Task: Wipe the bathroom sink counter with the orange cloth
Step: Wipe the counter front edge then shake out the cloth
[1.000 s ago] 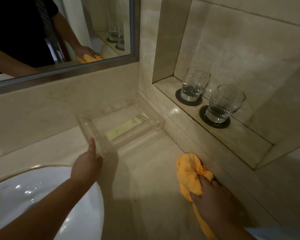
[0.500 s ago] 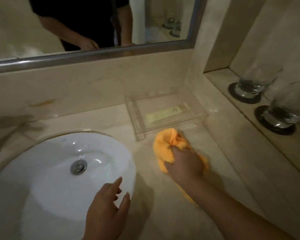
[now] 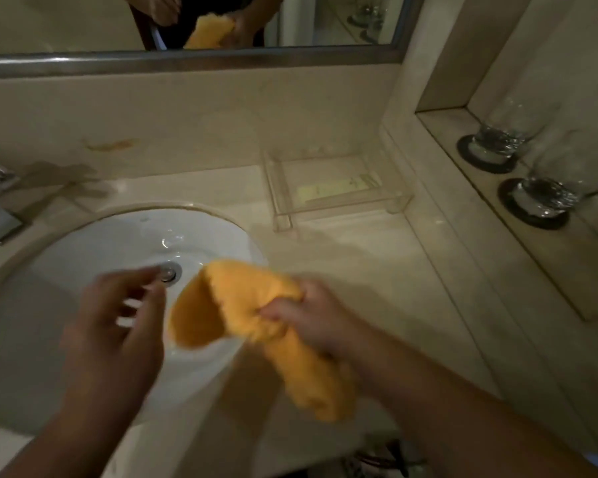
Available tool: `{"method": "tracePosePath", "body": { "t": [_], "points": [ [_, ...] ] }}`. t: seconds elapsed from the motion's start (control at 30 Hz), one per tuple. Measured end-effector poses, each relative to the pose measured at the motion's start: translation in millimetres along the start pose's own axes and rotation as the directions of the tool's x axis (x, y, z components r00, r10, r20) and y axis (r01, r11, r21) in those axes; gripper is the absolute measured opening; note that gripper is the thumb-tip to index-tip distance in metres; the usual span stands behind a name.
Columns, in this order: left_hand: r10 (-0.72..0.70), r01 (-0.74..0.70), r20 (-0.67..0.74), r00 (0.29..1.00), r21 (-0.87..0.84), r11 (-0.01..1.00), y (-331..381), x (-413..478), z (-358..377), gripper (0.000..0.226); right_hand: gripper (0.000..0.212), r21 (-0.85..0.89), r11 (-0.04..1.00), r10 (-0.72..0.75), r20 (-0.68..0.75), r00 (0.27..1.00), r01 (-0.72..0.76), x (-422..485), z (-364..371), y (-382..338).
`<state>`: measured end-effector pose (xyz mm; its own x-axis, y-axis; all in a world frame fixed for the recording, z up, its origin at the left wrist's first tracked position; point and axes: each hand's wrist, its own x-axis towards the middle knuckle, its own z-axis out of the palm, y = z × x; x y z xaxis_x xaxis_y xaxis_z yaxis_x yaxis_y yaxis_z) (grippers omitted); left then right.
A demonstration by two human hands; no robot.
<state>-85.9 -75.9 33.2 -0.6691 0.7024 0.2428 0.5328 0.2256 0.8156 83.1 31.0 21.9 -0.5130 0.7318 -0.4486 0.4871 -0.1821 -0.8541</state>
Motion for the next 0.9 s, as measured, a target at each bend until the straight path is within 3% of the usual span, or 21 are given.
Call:
{"method": "tracePosePath", "body": {
  "t": [0.1, 0.13, 0.23, 0.33, 0.4, 0.47, 0.63, 0.77, 0.9],
  "points": [
    [-0.011, 0.011, 0.000, 1.000, -0.017, 1.000, 18, 4, 4, 0.015, 0.004, 0.012, 1.000, -0.022, -0.203, 0.979, 0.025, -21, -72, -6],
    [-0.017, 0.017, 0.011, 1.000, -0.009, 1.000, 22, 4, 7, 0.016, 0.011, -0.031, 0.999, -0.017, -0.268, 0.963, 0.009, -26, -93, -3],
    [-0.026, 0.025, 0.037, 0.999, 0.037, 0.999, 22, 4, 24, 0.020, 0.044, -0.210, 0.963, 0.043, -0.504, 0.863, -0.171, -28, -140, 31],
    [-0.080, 0.060, 0.144, 0.986, 0.136, 0.989, 7, 3, 44, 0.024, 0.057, -0.423, 0.823, 0.013, -0.652, 0.758, -0.379, -29, -141, 83],
    [-0.089, 0.052, 0.195, 0.977, 0.188, 0.981, -1, 1, 51, 0.027, 0.054, -0.587, 0.684, -0.070, -0.643, 0.763, -0.432, -33, -123, 116],
    [-0.096, 0.048, 0.220, 0.971, 0.213, 0.976, -6, 0, 52, 0.029, 0.054, -0.646, 0.622, -0.130, -0.642, 0.755, -0.442, -41, -109, 137],
    [-0.150, 0.093, 0.242, 0.959, 0.232, 0.968, -22, 1, 39, 0.029, 0.055, -0.598, 0.626, -0.131, -0.713, 0.689, -0.500, -57, -101, 149],
    [-0.201, 0.100, 0.344, 0.917, 0.289, 0.952, -49, 0, 12, 0.030, 0.059, -0.566, 0.628, -0.091, -0.736, 0.671, -0.535, -71, -58, 143],
    [-0.216, 0.109, 0.337, 0.916, 0.308, 0.945, -83, -7, -34, 0.026, 0.064, -0.621, 0.611, -0.061, -0.656, 0.752, -0.492, -81, 18, 116]
  ]
}}
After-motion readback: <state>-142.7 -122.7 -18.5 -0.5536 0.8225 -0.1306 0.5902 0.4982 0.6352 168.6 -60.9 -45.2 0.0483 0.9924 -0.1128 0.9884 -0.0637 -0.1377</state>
